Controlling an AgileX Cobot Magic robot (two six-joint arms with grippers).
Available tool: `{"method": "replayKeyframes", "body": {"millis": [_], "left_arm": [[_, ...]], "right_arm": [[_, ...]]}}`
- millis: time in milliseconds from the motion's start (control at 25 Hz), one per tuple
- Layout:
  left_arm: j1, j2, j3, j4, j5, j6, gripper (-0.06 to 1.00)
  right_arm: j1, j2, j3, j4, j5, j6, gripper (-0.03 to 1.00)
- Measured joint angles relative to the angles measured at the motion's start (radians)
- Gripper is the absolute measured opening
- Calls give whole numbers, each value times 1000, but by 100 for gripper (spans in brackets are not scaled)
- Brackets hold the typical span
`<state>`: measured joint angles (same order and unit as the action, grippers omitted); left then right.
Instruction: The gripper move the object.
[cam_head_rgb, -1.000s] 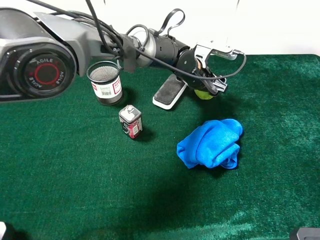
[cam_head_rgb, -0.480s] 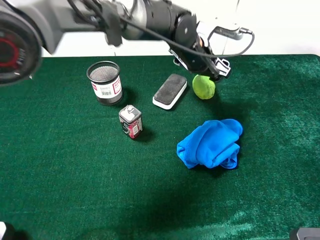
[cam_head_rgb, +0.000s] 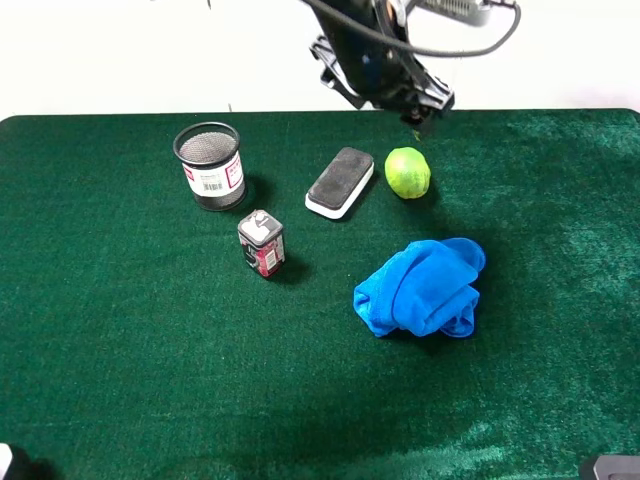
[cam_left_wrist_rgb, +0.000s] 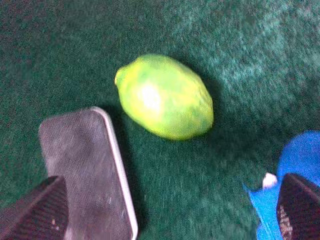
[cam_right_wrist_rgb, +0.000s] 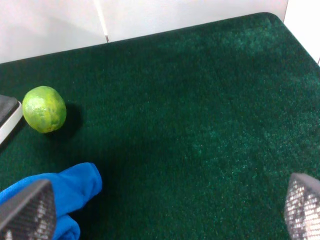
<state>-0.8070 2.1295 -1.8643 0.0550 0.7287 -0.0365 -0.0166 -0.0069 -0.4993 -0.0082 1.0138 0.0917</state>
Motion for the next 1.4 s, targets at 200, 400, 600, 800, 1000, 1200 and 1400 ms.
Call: {"method": "replayKeyframes", "body": {"millis": [200, 400, 600, 800, 1000, 1200, 1400], "left_arm": [[0, -70, 0, 2, 143, 12, 84], [0, -123, -1, 2, 264, 29, 84], [0, -160, -1, 3, 361, 36, 84], [0, -173, -1, 7, 431, 44, 83], [0, -194, -1, 24, 431, 51, 82], [0, -257, -1, 25, 433, 51, 81], [0, -340, 39, 25, 433, 50, 81]], "right_arm": [[0, 0, 0, 0, 0, 0, 70], [0, 0, 0, 0, 0, 0, 70], [0, 0, 0, 0, 0, 0, 70], [0, 0, 0, 0, 0, 0, 70], [0, 0, 0, 1, 0, 0, 70], [0, 0, 0, 1, 0, 0, 70], [0, 0, 0, 1, 0, 0, 70]]}}
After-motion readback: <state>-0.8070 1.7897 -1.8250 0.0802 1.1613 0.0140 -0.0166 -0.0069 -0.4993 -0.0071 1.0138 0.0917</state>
